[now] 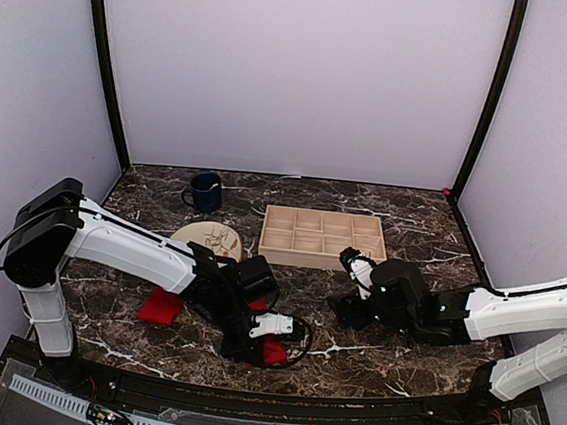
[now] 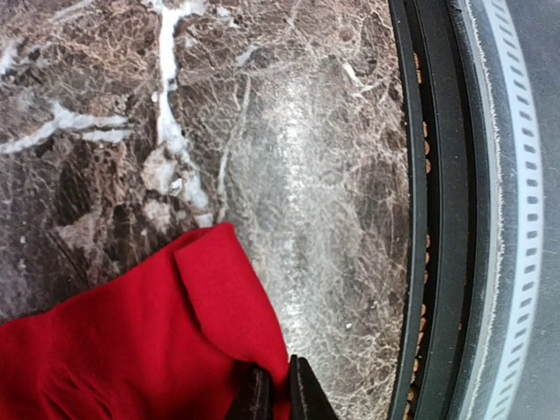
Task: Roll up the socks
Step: Roll the sock at the center of the board.
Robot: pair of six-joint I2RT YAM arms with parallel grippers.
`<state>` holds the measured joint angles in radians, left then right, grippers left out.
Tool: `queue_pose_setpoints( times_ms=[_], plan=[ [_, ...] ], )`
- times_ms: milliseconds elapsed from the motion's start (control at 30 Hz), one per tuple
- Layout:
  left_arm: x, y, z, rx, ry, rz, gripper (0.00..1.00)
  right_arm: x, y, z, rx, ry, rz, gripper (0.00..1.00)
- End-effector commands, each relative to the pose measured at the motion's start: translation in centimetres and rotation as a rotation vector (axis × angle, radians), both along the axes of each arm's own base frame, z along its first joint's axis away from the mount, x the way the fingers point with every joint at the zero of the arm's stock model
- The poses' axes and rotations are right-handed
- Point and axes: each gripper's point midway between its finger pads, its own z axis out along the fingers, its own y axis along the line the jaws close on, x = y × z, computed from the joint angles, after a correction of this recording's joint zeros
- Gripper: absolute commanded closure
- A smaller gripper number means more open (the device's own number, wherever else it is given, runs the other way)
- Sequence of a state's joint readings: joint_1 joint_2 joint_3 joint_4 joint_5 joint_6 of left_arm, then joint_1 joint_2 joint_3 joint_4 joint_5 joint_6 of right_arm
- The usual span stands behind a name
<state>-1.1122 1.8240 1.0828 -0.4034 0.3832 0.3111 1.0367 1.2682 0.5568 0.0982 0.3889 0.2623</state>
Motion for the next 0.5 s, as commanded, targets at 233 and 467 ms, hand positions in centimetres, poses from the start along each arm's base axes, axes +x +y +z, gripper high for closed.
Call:
queue_pose_setpoints(
  times_ms=[233, 467],
  plan=[
    [1.0, -2.9, 1.3, -0.078, 0.138, -0.042, 0.89, -3.6, -1.3, 0.1, -0.066, -0.026, -0.004, 0.25],
    [3.1, -6.4, 2.2, -0.125, 0.081, -0.099, 0.89, -4.3, -2.8, 0.8, -0.014, -0.021, -0.078, 0.22]
  ],
)
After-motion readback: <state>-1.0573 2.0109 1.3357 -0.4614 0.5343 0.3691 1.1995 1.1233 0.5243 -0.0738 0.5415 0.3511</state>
